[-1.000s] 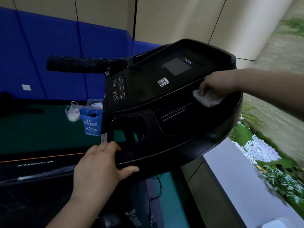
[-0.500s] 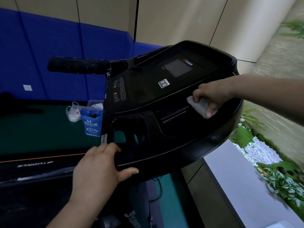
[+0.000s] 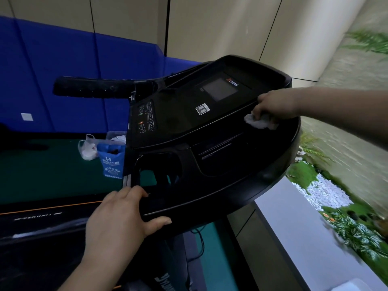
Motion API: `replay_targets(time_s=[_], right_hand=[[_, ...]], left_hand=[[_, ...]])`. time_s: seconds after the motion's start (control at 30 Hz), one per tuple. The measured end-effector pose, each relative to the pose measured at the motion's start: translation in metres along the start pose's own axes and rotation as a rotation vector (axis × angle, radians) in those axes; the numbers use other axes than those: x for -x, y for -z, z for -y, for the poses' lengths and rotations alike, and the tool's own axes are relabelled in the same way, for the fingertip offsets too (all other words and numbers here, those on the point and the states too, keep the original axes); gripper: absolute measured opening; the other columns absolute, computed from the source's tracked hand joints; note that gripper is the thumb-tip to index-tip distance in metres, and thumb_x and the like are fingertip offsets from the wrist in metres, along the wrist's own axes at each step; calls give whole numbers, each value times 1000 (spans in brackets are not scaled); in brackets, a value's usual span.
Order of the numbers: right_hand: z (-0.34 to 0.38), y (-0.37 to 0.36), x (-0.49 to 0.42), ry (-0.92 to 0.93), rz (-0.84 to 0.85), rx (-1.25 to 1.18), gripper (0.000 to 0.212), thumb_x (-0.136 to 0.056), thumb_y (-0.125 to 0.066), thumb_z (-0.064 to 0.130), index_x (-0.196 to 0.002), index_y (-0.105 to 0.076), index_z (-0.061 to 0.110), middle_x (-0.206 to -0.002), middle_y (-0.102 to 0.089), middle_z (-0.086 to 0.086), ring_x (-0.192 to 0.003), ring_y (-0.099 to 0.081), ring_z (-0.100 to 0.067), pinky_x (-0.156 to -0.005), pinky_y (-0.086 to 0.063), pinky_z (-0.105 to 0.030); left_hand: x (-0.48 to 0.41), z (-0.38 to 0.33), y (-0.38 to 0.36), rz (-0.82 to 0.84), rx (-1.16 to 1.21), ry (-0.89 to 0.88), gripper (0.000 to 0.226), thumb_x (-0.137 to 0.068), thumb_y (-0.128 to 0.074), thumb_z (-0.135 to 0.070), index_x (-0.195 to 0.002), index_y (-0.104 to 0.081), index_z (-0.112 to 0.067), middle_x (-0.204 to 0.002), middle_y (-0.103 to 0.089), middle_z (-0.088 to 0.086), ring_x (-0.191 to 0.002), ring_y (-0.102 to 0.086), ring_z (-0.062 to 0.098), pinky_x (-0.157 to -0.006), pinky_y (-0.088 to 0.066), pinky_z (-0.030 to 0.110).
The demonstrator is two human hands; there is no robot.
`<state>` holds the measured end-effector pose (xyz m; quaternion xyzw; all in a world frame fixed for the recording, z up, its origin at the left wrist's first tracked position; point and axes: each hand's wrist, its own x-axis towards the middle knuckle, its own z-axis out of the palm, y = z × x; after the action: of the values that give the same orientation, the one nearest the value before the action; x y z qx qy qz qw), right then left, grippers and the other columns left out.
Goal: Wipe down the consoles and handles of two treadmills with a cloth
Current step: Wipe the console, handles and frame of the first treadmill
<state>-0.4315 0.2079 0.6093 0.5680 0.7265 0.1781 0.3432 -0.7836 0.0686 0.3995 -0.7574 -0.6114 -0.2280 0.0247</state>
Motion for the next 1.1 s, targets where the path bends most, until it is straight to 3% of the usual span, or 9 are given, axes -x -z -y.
replay_targets(time_s=[0.2,0.33,0.43,0.57,0.77,0.87,0.97,1.03,1.1], right_hand=[[13,2,-7,-3,53,-174,64,-65,-84,37,-123,-62,24,-121,-58,-6,-110,-57,-28,-91,-44,-27],[30,-8,-7,91,30,-161,58,-77,-73,44,-131,-57,30,-122,-56,-7,-114,-54,-27,-93,-42,-27],[11,0,3,-54,-38,-44,48,-81,-67,49,-127,-57,40,-126,-54,-1,-120,-52,-24,-93,-44,-27],[-2,11,6,-215,-34,111,57,-71,-67,64,-122,-59,40,-128,-53,-1,-122,-50,-25,-89,-45,-29],[9,15,0,-340,-16,258,40,-86,-61,41,-121,-60,22,-130,-57,-7,-119,-54,-28,-89,-49,-35],[21,22,2,-311,179,250,33,-83,-64,39,-108,-69,18,-116,-67,-4,-102,-64,-23,-81,-52,-30],[38,22,4,-280,436,88,39,-92,-53,39,-106,-71,7,-101,-74,-8,-74,-60,-13,-68,-47,-21],[41,17,9,-230,437,-93,32,-92,-55,37,-93,-69,8,-60,-69,-6,-43,-55,-9,-46,-45,-17],[37,8,13,-133,393,-415,24,-88,-66,30,-77,-62,8,-41,-53,3,-31,-46,-6,-37,-41,-17]], left_hand=[[-2,1,-2,1,-2,2,75,-48,-44,-87,-86,-64,-25,-73,-59,-9,-71,-58,18,-53,-45,29],[-1,1,-2,9,-1,7,76,-48,-44,-87,-87,-64,-25,-73,-59,-9,-71,-58,17,-54,-45,27],[-1,0,-1,15,-10,5,75,-48,-45,-87,-87,-65,-26,-72,-58,-10,-70,-57,16,-52,-43,26],[1,2,-1,10,14,2,74,-49,-47,-86,-86,-65,-25,-71,-58,-10,-69,-57,16,-52,-43,26],[-2,2,1,16,16,0,73,-48,-44,-87,-85,-64,-27,-71,-57,-12,-69,-56,14,-51,-39,23],[-1,2,1,15,18,0,73,-49,-46,-87,-85,-65,-27,-71,-57,-12,-70,-57,14,-51,-39,23],[-1,1,1,19,22,0,73,-48,-47,-86,-86,-64,-27,-72,-58,-12,-70,-56,14,-51,-41,24],[-1,1,2,17,25,-4,73,-48,-47,-86,-85,-64,-27,-72,-58,-12,-70,-56,14,-51,-39,23],[-1,1,2,16,32,-8,72,-48,-46,-86,-84,-64,-26,-71,-58,-11,-68,-56,15,-50,-39,23]])
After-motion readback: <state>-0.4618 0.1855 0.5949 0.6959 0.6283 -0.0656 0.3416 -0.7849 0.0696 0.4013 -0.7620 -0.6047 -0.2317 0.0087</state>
